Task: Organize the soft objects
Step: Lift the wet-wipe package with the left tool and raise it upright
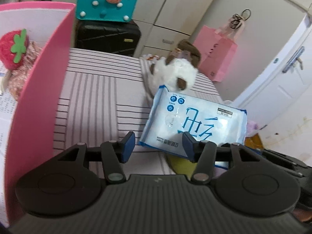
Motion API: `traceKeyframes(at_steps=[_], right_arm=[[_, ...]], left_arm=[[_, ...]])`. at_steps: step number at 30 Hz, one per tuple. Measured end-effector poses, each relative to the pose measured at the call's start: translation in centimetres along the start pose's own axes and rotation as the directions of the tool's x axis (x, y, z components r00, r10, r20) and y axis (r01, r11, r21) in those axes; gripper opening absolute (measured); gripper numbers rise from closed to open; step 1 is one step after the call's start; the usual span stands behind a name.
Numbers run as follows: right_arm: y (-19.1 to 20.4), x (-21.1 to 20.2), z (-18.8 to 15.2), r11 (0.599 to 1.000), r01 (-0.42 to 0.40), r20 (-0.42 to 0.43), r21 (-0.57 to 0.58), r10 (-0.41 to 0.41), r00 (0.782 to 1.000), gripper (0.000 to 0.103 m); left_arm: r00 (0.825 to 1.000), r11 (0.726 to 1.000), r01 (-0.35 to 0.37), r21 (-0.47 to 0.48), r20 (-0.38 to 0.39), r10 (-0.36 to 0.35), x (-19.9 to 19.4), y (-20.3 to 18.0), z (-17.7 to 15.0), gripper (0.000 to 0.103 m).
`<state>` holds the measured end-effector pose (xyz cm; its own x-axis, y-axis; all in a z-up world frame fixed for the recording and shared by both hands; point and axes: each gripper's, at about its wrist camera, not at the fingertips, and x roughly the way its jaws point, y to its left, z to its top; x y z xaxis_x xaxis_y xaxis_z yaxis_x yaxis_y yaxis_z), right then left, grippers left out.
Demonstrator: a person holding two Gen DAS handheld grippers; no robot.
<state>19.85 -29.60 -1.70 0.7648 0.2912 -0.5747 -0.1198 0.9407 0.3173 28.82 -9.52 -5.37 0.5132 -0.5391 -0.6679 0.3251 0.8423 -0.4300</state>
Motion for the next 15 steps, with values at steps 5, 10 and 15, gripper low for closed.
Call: traceKeyframes(at_steps=[5,10,15], right_arm=[[-1.1,0.4,-0.4,1.000,-0.005,-0.036,0.017,0.006,0.999,0.017],[-2.6,0.7,-0.7,0.994,-0.059,-0.048,0.088,0.064,0.997,0.017],[-2.9,0.5,-0.8,0.991,-0.104,-0.054,0.087,0.109,0.993,0.016]], left_arm=[[1.000,1.000,0.024,-0.011,-0.006,-0.024,0.6,-0.2,-0.3,0.056],[0.999,1.000,0.027,0.001,0.021,-0.027,0.2,-0.5,-0.4,0.057],[0.995,0.998,0.024,0.060,0.095,-0.029,-0.6,-1.7,0.4,0.059]])
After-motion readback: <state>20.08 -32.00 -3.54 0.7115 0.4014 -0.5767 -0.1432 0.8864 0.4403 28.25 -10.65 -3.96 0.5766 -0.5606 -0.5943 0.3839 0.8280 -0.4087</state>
